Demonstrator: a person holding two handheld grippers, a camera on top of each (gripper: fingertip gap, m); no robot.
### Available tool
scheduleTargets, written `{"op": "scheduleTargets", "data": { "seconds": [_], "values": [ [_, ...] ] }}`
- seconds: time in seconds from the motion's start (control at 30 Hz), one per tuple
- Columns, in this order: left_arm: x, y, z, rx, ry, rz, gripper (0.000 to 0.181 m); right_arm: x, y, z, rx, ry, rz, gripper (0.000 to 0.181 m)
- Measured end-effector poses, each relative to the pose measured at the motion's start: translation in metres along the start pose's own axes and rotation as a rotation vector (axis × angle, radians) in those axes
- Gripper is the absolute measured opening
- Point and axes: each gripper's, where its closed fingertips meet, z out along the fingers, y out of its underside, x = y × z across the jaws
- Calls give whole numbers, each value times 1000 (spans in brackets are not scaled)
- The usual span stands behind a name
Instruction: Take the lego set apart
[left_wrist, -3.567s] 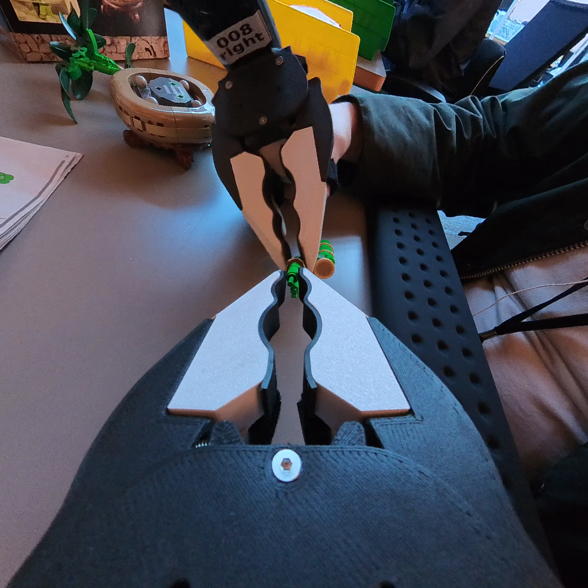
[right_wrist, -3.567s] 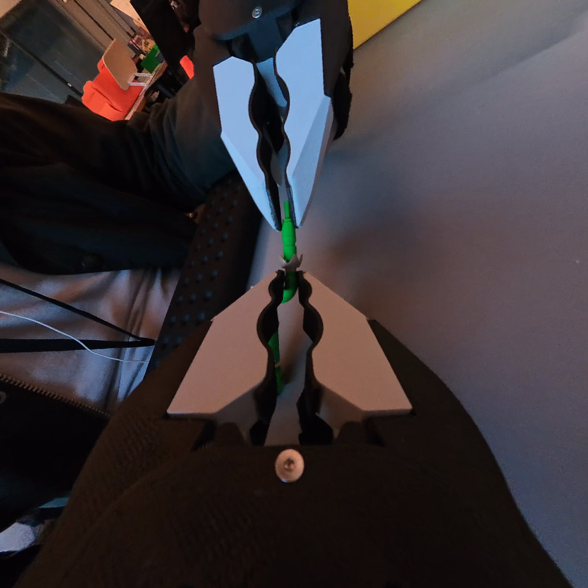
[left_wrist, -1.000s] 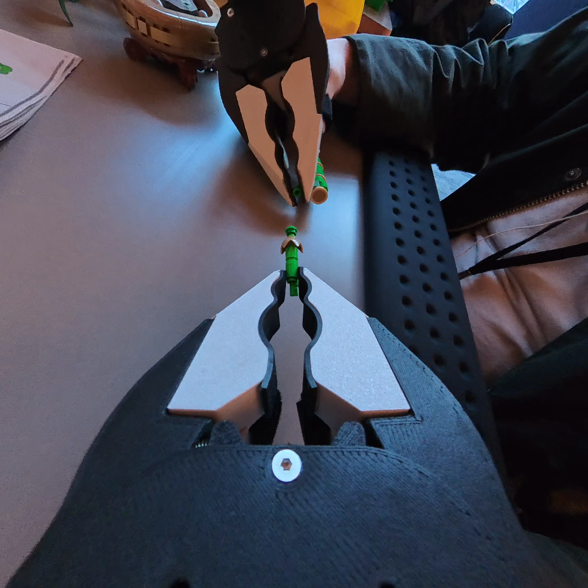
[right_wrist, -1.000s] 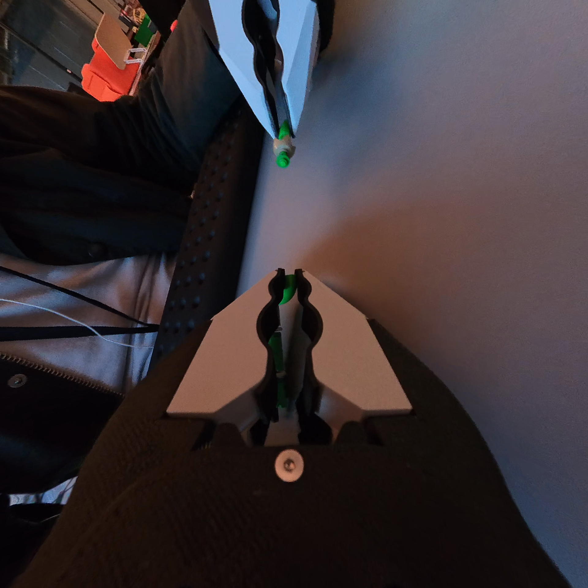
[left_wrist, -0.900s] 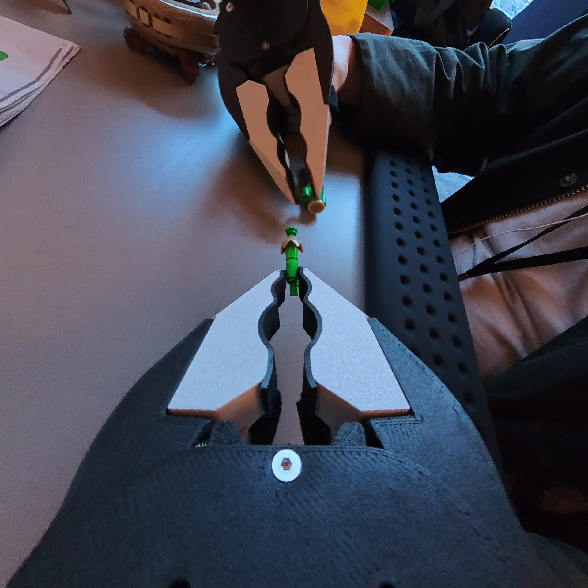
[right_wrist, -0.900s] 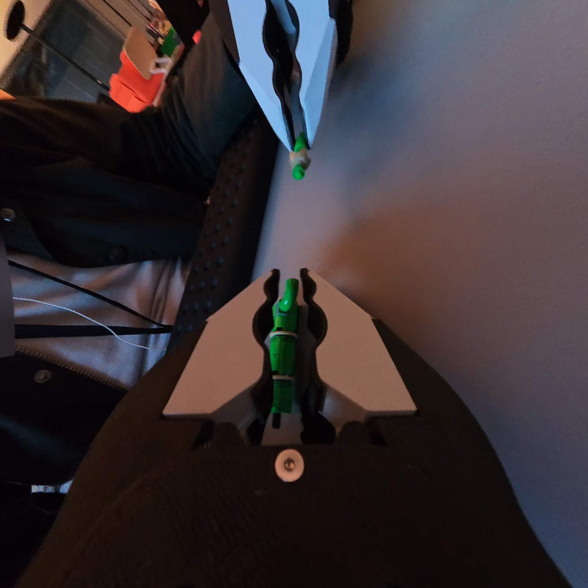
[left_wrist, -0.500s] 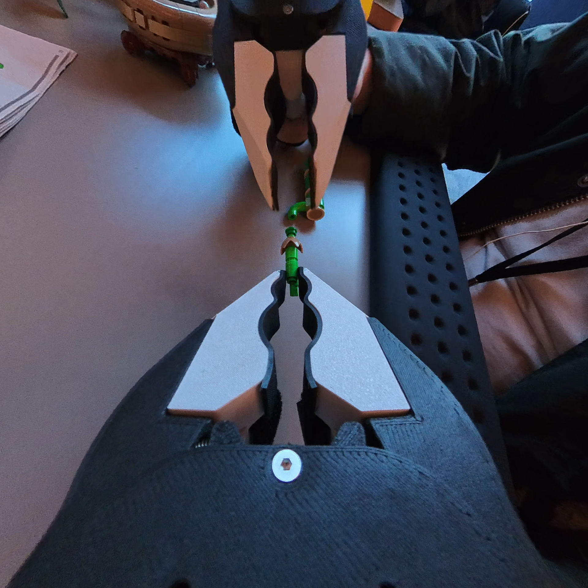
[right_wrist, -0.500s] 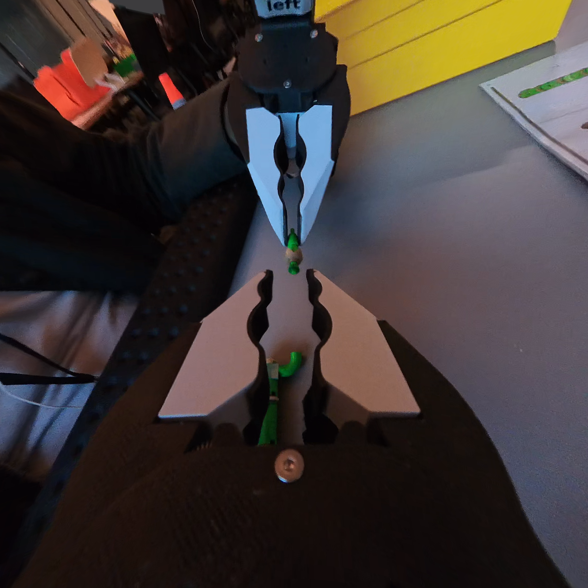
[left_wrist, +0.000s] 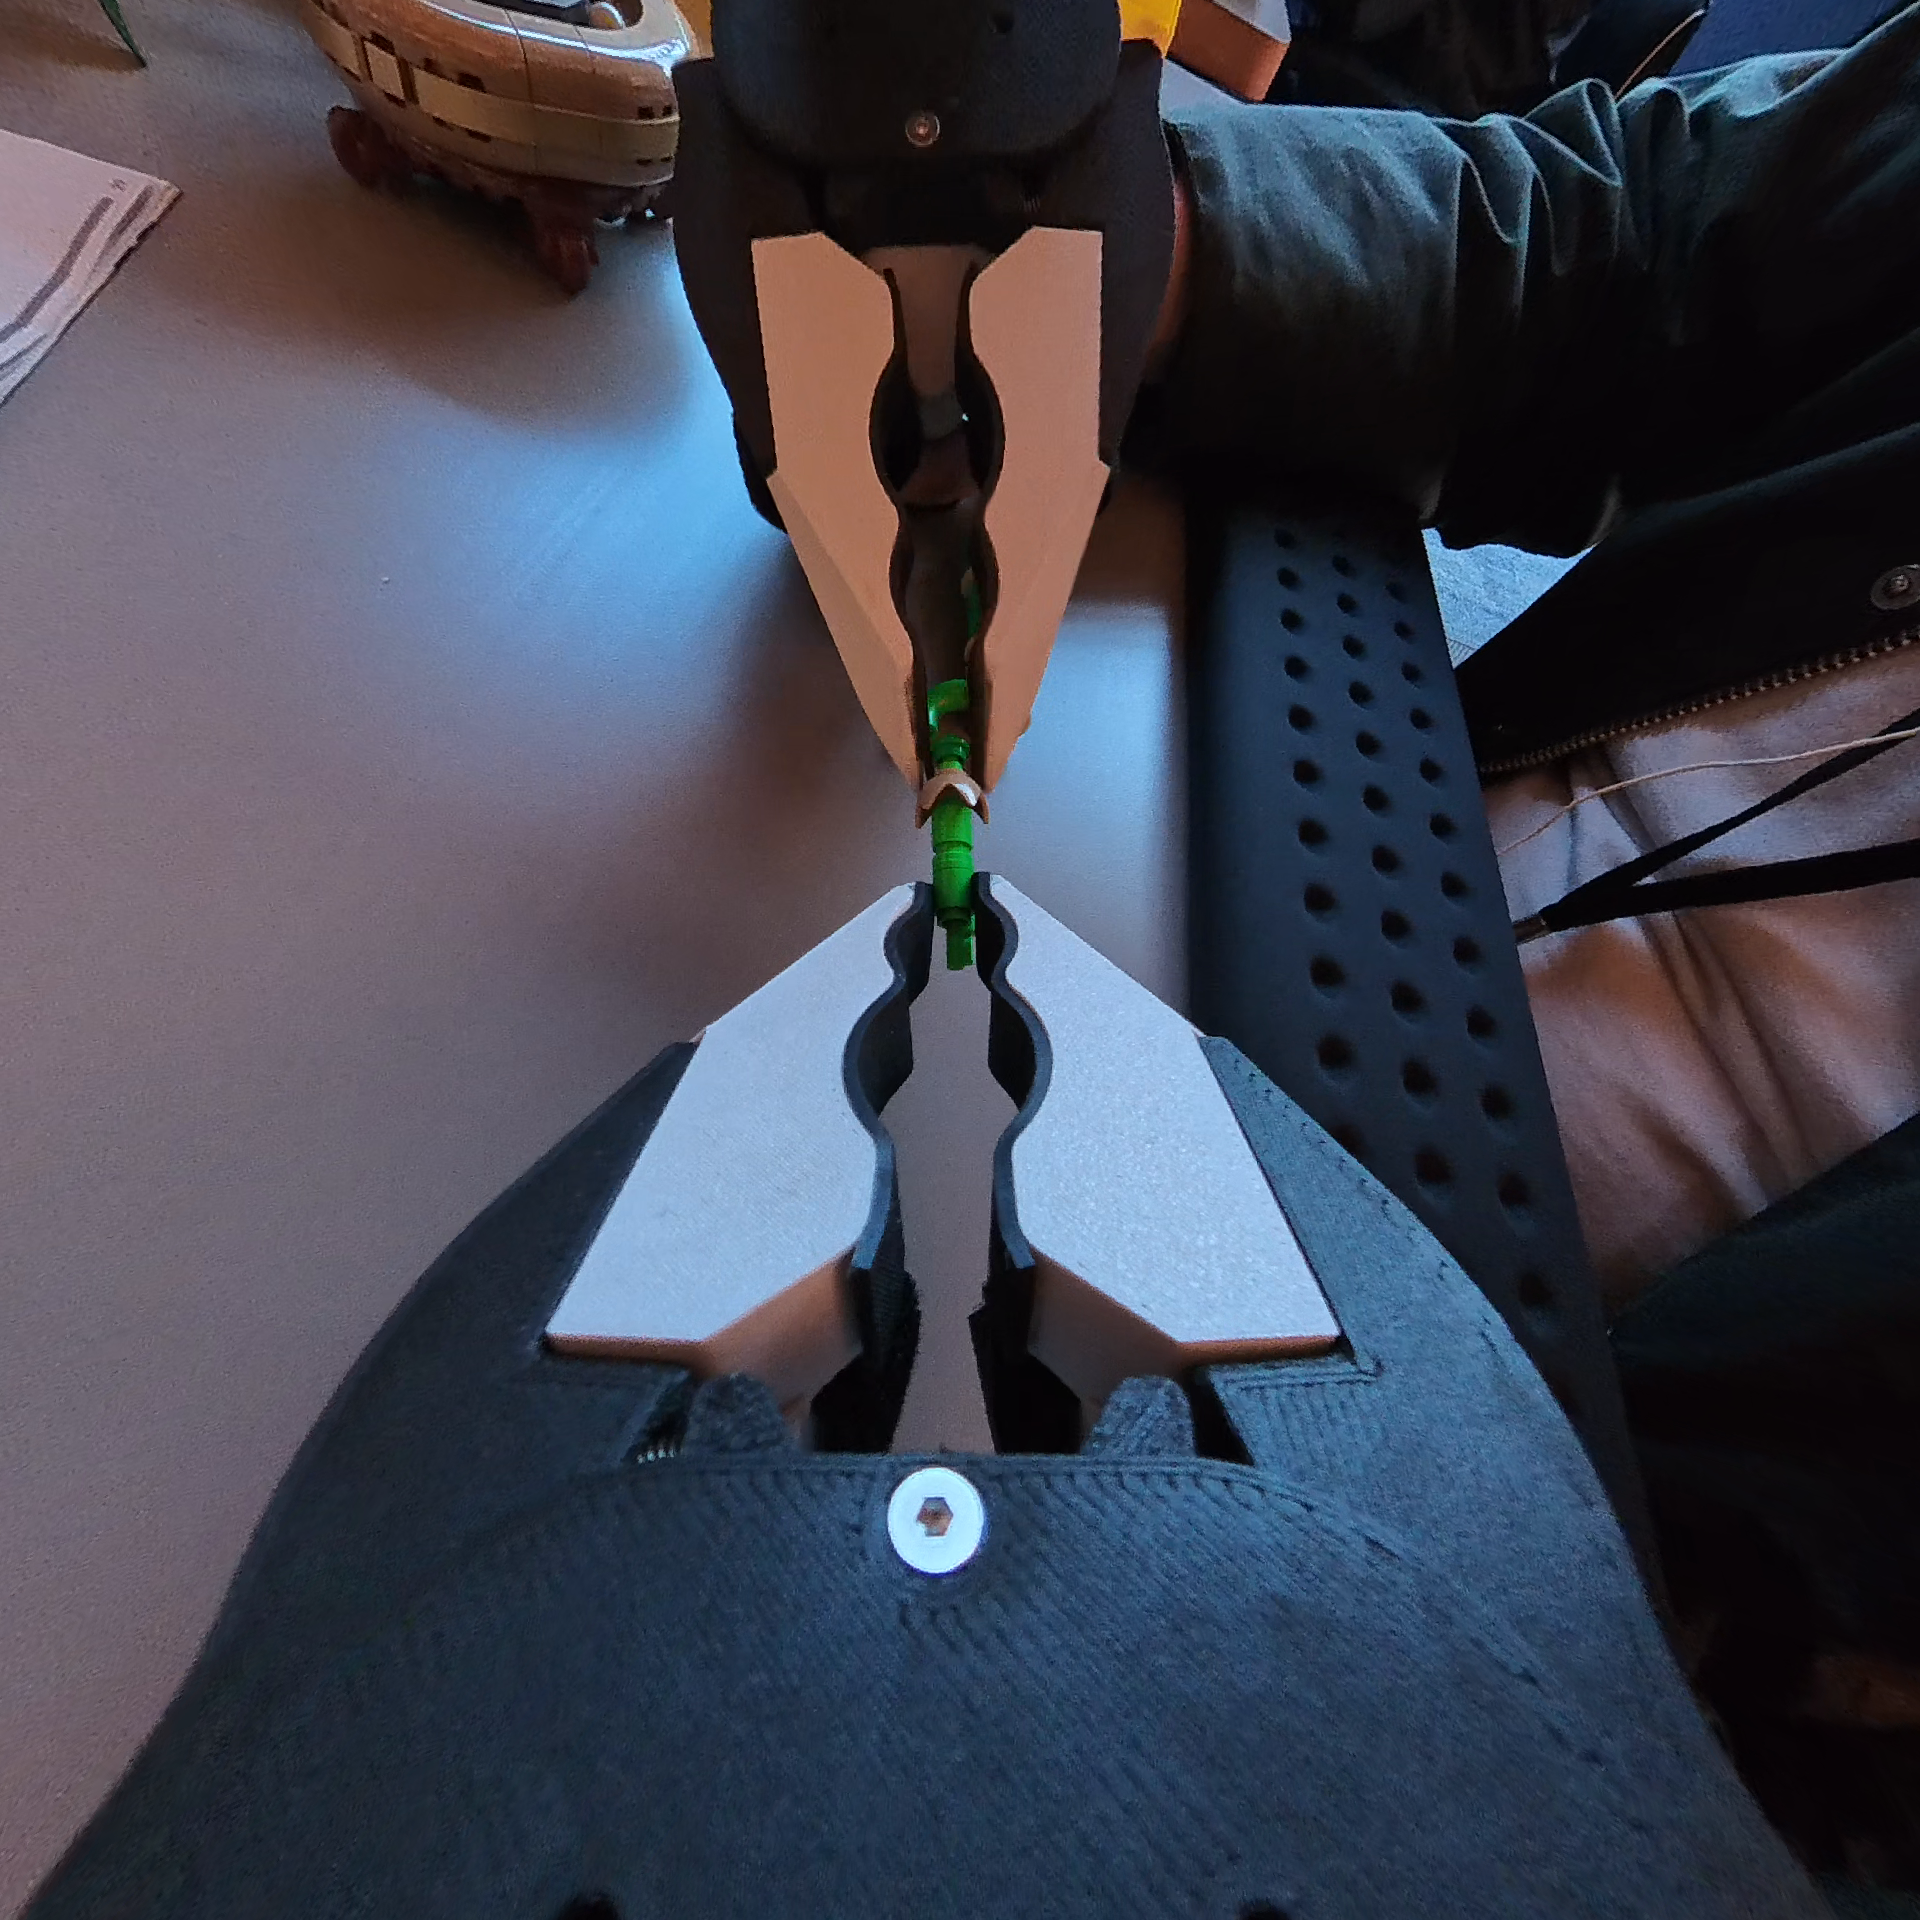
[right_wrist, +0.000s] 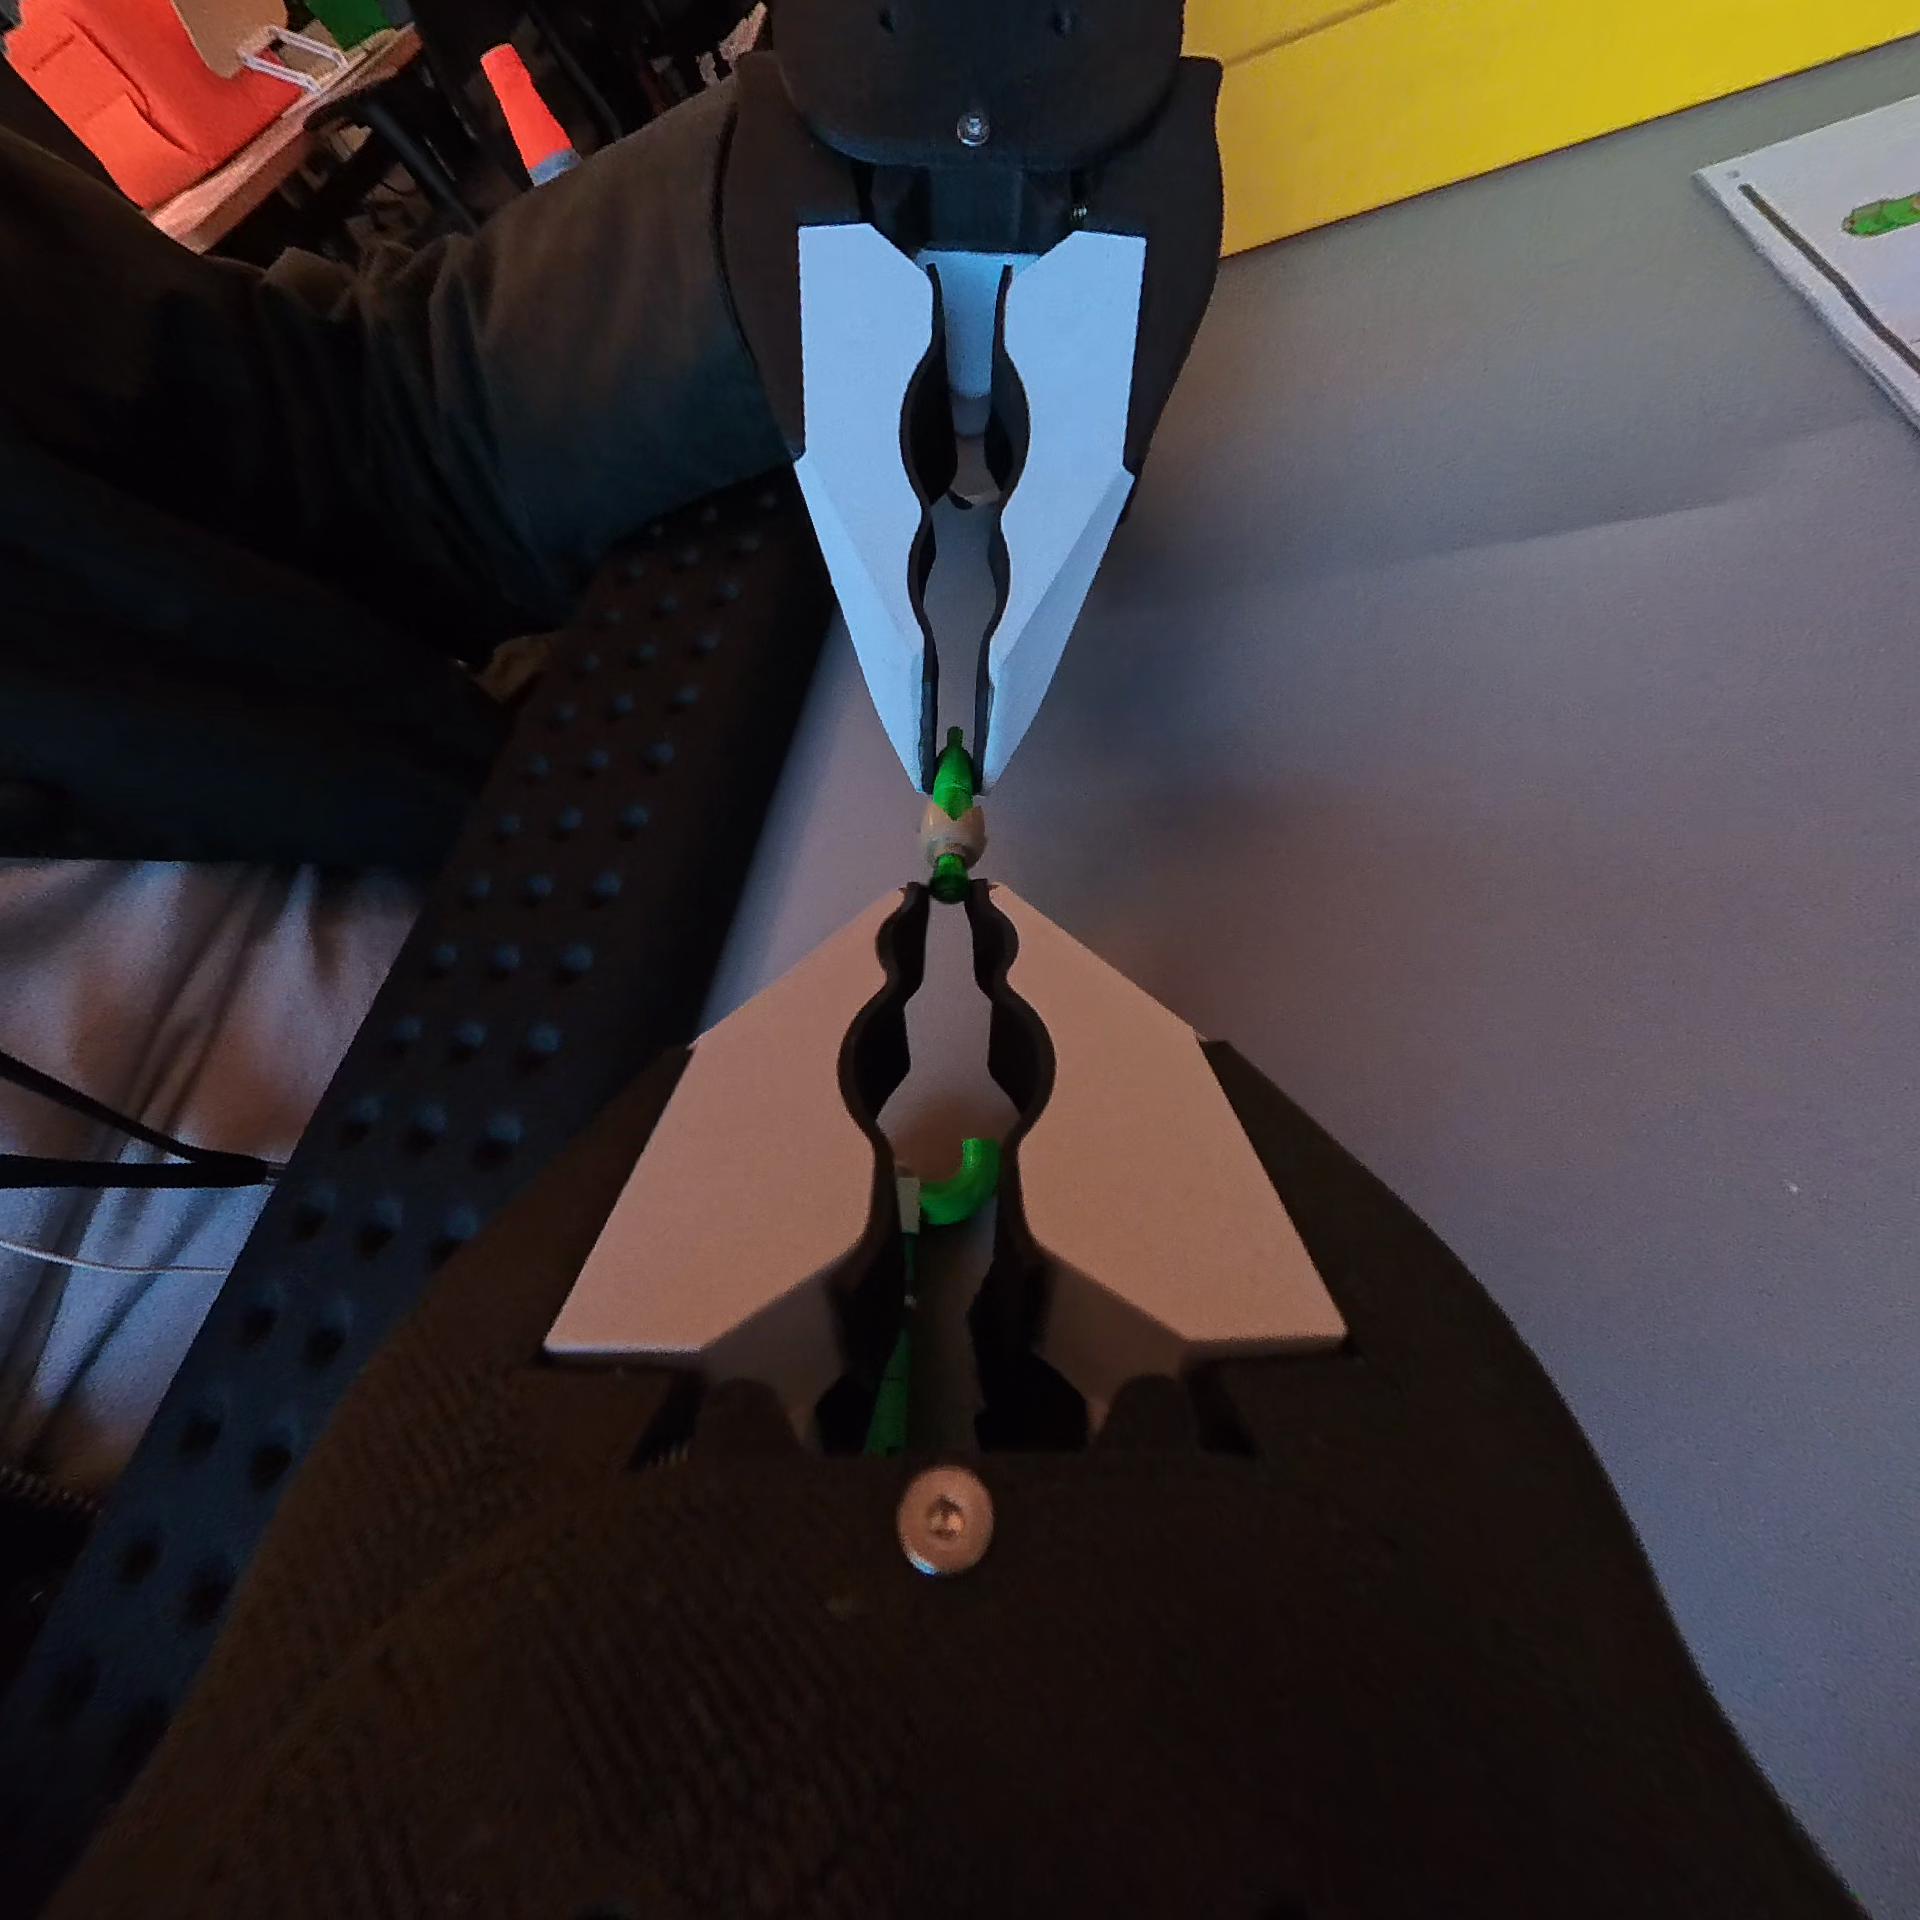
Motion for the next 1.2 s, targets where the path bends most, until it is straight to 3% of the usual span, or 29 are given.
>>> {"op": "scheduleTargets", "data": {
  "seconds": [0.1, 0.2, 0.6, 0.63, 0.7, 0.8, 0.9, 1.03, 1.2],
  "values": [
    [1, 2, 1, -12, 2, 2, 6, -1, 2, 3, -14, -7, 6, 17],
    [2, 2, 2, -14, 11, 3, 6, -2, 2, 2, -15, 1, -20, 6],
    [5, 4, 4, -23, 36, -18, 6, -6, 5, 3, -53, -30, 36, 6],
    [5, 2, 3, -9, 38, -26, 7, -5, 3, 1, -41, -18, 30, 6],
    [4, 2, 2, 5, 38, -56, 26, -3, -1, -3, -12, -12, 34, 5],
    [3, 3, 1, 10, 38, -82, 32, -4, -10, -10, 66, -51, 92, 5],
    [6, -9, -4, 80, 57, -83, 29, -5, -23, -18, 160, -91, 151, 5],
    [14, -37, -20, 242, 81, -40, 8, -7, -40, -29, 288, -173, 266, 5],
    [19, -62, -34, 385, 97, -49, 12, -11, -60, -38, 417, -278, 380, 5]
  ]
}}
